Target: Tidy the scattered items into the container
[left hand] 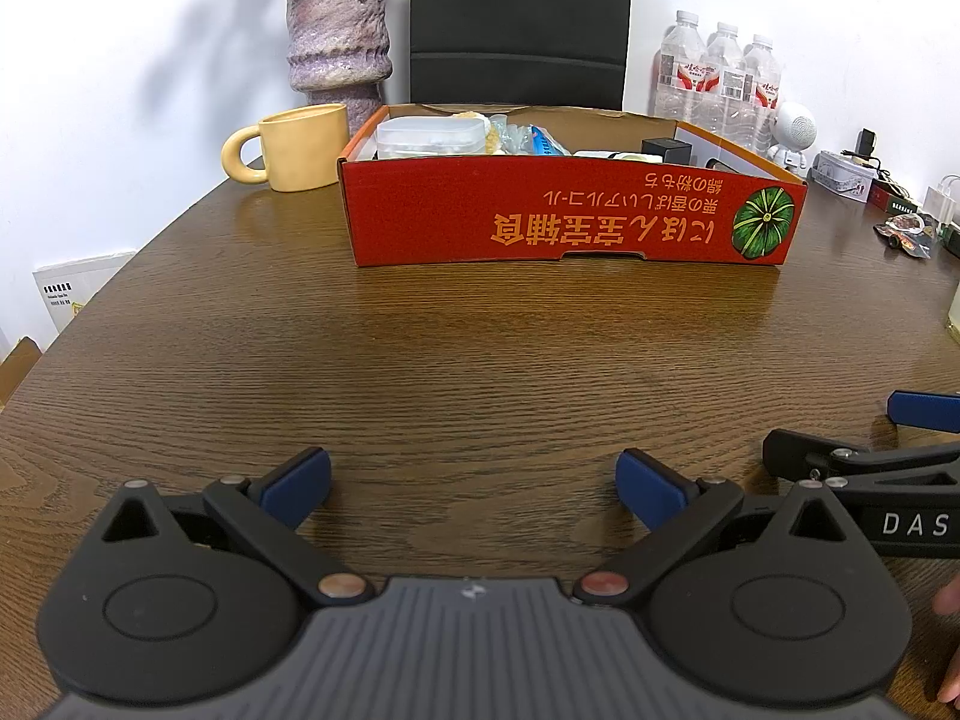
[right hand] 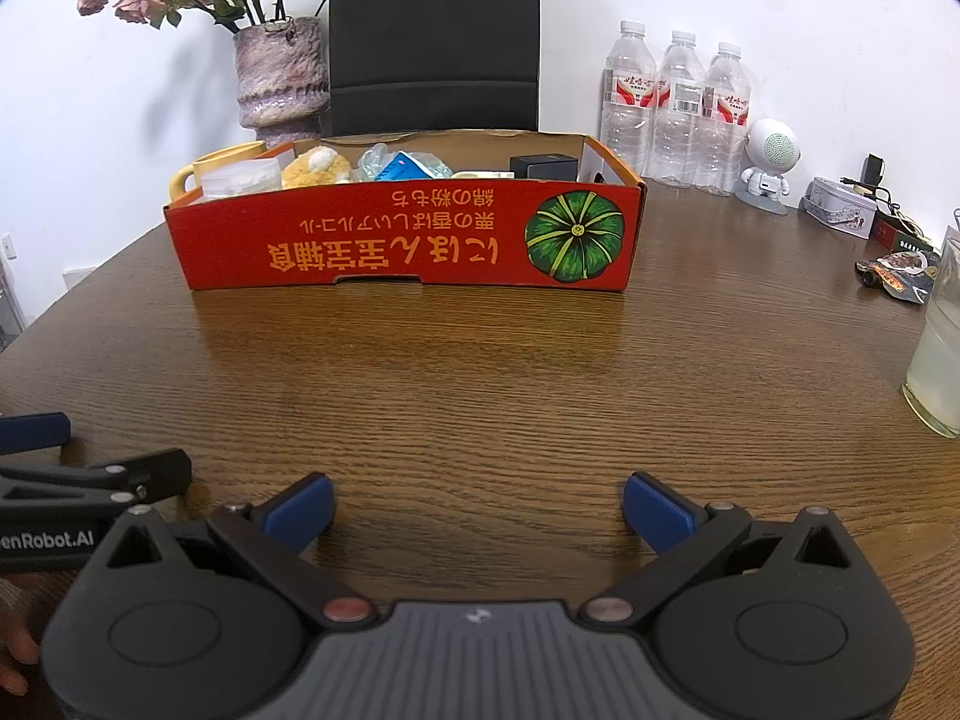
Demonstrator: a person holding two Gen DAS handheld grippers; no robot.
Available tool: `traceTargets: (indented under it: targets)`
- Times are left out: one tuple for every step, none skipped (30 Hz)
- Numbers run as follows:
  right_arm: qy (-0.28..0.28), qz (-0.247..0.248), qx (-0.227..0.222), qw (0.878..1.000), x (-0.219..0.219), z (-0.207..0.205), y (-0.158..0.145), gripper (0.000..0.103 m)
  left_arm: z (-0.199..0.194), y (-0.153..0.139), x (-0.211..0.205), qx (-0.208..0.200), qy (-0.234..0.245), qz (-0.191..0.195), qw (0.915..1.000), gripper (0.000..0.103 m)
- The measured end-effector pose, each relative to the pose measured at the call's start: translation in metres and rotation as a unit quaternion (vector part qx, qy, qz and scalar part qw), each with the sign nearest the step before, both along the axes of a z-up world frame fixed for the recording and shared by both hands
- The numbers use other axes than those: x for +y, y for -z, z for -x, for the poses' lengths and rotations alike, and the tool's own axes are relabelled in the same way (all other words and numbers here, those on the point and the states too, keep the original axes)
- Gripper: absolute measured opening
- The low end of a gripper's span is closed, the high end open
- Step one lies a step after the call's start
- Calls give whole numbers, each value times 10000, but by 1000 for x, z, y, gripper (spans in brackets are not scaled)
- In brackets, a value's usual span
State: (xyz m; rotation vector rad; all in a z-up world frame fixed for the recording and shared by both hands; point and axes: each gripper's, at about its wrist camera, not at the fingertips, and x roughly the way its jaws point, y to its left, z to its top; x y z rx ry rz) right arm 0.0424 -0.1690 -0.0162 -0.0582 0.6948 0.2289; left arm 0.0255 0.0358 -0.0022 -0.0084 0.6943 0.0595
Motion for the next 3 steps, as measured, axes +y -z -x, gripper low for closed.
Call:
traceTargets:
  targets:
    - [0, 0, 0, 10000, 0, 0, 0, 103, 0, 0, 0, 2, 2, 1, 10000, 103]
    - [1, -1, 0, 10000, 0, 0, 0, 103, 0, 0, 0, 2, 3, 1, 10000, 103]
    - [1, -1, 0, 10000, 0, 0, 0, 103, 0, 0, 0, 1, 4, 1, 10000, 103]
